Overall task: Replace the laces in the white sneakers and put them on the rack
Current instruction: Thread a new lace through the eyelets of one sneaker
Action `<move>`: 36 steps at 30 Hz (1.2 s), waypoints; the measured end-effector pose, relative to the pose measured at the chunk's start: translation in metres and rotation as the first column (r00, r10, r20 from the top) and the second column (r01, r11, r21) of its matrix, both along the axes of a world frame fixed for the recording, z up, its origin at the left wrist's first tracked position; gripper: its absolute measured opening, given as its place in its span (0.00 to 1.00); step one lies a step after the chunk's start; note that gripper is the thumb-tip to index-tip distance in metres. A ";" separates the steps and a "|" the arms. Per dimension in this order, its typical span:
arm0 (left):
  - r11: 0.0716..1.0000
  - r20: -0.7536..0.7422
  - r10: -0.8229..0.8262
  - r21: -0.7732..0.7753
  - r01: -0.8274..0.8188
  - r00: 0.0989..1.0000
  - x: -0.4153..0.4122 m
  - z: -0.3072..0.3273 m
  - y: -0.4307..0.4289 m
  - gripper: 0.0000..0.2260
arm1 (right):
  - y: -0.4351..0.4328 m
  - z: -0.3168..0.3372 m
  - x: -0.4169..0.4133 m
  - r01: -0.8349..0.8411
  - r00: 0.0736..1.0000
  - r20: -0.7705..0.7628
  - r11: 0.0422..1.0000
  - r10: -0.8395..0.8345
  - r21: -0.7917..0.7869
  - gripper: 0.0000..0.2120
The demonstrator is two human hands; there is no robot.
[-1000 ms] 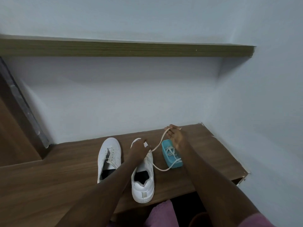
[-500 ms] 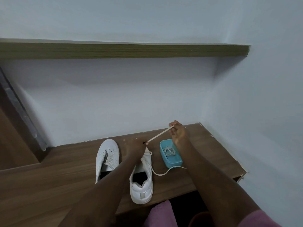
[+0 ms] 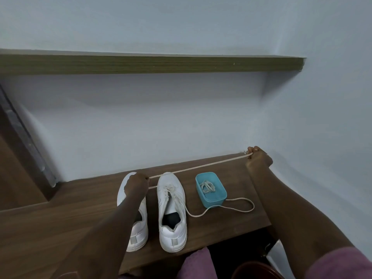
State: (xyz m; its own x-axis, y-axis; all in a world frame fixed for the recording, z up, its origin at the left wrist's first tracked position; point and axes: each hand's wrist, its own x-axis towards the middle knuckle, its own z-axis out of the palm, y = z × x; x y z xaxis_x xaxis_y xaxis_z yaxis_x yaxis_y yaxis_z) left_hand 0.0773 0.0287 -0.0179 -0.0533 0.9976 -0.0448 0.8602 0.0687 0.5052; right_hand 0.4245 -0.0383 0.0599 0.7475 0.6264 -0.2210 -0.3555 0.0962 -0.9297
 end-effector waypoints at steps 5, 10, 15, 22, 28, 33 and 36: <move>0.998 0.279 -0.047 -0.020 0.055 0.959 0.030 0.024 -0.008 0.11 | 0.015 0.014 -0.009 0.231 0.968 -0.130 0.964 -0.214 0.132 0.13; 0.920 0.729 -0.247 -0.030 0.390 0.638 0.058 0.046 -0.014 0.18 | 0.027 0.043 -0.032 0.150 0.941 0.294 0.985 -0.169 0.087 0.12; 0.970 0.494 -0.067 -0.170 0.172 0.867 0.042 0.029 -0.007 0.14 | 0.034 0.034 -0.070 -0.130 0.721 0.681 0.990 0.126 -0.046 0.15; 0.941 0.211 -0.145 -0.274 0.201 0.967 0.034 -0.005 -0.025 0.17 | 0.040 -0.031 -0.147 -0.382 0.377 0.736 0.818 0.562 -0.429 0.06; 0.951 0.310 -0.052 -0.276 0.143 0.949 0.041 -0.003 -0.032 0.11 | 0.025 -0.082 -0.187 -0.439 0.270 0.657 0.697 0.704 -0.567 0.11; 0.964 0.422 0.057 -0.261 0.060 0.905 0.026 -0.016 -0.024 0.14 | 0.015 -0.107 -0.192 -0.394 0.102 0.640 0.622 0.762 -0.677 0.10; 0.932 0.558 0.151 -0.356 0.071 0.816 0.019 -0.022 -0.022 0.11 | 0.017 -0.112 -0.196 -0.336 0.050 0.653 0.628 0.756 -0.702 0.11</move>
